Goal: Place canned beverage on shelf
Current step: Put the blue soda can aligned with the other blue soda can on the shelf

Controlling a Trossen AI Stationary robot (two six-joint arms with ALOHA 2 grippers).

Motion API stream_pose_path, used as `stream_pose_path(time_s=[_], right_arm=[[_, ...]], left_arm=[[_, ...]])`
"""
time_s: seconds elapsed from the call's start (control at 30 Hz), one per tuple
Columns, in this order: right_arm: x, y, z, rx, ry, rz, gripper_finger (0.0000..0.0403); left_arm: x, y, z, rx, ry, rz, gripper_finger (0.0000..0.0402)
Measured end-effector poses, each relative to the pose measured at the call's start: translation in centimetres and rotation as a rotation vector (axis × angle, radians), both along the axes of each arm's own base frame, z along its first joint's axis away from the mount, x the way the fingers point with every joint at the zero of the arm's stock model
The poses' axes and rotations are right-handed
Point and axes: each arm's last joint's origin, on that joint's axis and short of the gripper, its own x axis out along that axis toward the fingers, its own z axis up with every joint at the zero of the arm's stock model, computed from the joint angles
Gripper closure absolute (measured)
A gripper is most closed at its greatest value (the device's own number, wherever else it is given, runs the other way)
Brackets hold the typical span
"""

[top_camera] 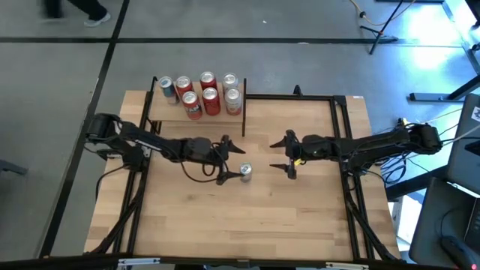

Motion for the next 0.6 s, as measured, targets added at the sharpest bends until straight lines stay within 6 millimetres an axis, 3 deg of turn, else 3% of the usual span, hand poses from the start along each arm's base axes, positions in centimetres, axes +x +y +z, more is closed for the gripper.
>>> stream_pose_path(time_s=[0.27, 0.47, 0.6], right_arm=[[0.1, 0.0, -0.5, 0.020, 0.026, -0.010, 0.0063], [0.2, 0.0, -0.5, 0.020, 0.025, -0.010, 0.0063], [0.2, 0.0, -0.4, 0.020, 0.019, -0.010, 0.0063]], left_arm=[[0.3, -1.1, -0.6, -0.067, -0.004, -0.018, 0.0008], [0.3, -1.5, -0.7, 0.010, -0.003, -0.001, 0.0008], [0.5, -1.2, -1.7, 0.024, 0.038, 0.027, 0.0008]])
